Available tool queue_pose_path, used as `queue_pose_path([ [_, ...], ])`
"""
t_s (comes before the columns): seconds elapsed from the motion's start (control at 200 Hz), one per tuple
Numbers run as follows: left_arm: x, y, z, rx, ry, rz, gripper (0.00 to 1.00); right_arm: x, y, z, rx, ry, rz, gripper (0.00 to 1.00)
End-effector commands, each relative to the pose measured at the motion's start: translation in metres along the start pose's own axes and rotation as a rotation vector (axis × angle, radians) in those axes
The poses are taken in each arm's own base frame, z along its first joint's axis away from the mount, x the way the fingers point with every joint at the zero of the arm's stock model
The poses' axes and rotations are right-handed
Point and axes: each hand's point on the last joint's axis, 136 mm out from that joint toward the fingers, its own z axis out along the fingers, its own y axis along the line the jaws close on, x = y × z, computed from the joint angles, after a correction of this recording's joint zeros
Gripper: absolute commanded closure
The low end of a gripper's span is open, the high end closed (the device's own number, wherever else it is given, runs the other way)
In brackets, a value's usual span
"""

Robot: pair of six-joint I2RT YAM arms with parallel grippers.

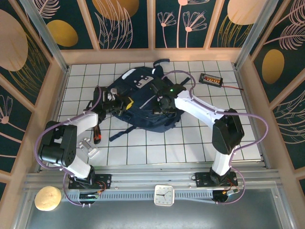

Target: Pack books, pencil case, and school supplies into a backpack

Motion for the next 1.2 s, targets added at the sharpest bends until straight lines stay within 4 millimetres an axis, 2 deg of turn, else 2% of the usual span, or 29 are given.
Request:
queue_pose_path([
  [0.0,-0.030,-0.012,-0.013,0.003,-0.065,0.086,1.00,0.005,0.004,-0.017,-0.048,-0.006,-0.053,1.00],
  [0.13,-0.043,-0.015,-0.004,-0.040,-0.056,0.155,1.00,0.021,0.051,-0.014,-0.166,0.004,-0.100,1.00],
  [0.16,-0.051,-0.024,-0.003,-0.043,-0.060,0.185,1.00,0.025,0.061,-0.013,-0.183,0.012,-0.107,1.00],
  [0.26,-0.062,-0.030,0.001,-0.082,-0.042,0.250,1.00,0.032,0.085,-0.002,-0.235,0.043,-0.081,1.00],
  [0.28,-0.063,-0.033,0.001,-0.081,-0.040,0.255,0.96,0.032,0.089,0.000,-0.250,0.049,-0.070,1.00],
  [0.31,-0.064,-0.034,0.000,-0.081,-0.040,0.255,0.86,0.031,0.094,0.003,-0.273,0.054,-0.055,1.00],
  [0.34,-0.063,-0.035,-0.003,-0.080,-0.041,0.255,0.68,0.029,0.099,0.004,-0.291,0.055,-0.043,1.00],
  [0.355,-0.063,-0.036,-0.004,-0.078,-0.043,0.254,0.49,0.027,0.102,0.004,-0.301,0.052,-0.037,1.00],
  [0.365,-0.062,-0.037,-0.005,-0.076,-0.045,0.253,0.17,0.027,0.103,0.004,-0.305,0.052,-0.034,1.00],
  [0.37,-0.062,-0.037,-0.006,-0.076,-0.045,0.252,0.09,0.026,0.104,0.004,-0.307,0.052,-0.034,1.00],
  [0.38,-0.061,-0.037,-0.007,-0.077,-0.048,0.250,0.03,0.025,0.105,0.004,-0.311,0.051,-0.030,1.00],
  [0.39,-0.060,-0.036,-0.009,-0.079,-0.050,0.247,0.02,0.025,0.106,0.005,-0.314,0.051,-0.028,1.00],
  [0.475,-0.051,-0.028,-0.023,-0.103,-0.078,0.207,0.01,0.020,0.112,0.005,-0.333,0.051,-0.026,1.00],
  [0.53,-0.040,-0.029,-0.033,-0.070,-0.089,0.167,0.01,0.018,0.114,0.005,-0.340,0.051,-0.030,1.00],
  [0.54,-0.036,-0.024,-0.033,-0.071,-0.085,0.148,0.01,0.019,0.114,0.006,-0.340,0.052,-0.031,1.00],
  [0.626,-0.019,-0.018,-0.044,-0.011,-0.096,0.047,0.01,0.019,0.115,0.007,-0.349,0.058,-0.030,1.00],
  [0.761,-0.004,-0.018,-0.061,0.071,-0.137,-0.062,0.01,0.020,0.117,0.010,-0.357,0.065,-0.030,1.00],
  [0.801,-0.001,-0.019,-0.064,0.098,-0.142,-0.085,0.04,0.020,0.118,0.009,-0.360,0.064,-0.031,1.00],
  [0.951,0.006,-0.015,-0.064,0.114,-0.153,-0.133,0.19,0.020,0.119,0.010,-0.367,0.068,-0.032,1.00],
  [1.196,0.016,-0.013,-0.047,0.107,-0.127,-0.147,0.21,0.019,0.123,0.008,-0.378,0.062,-0.034,1.00],
])
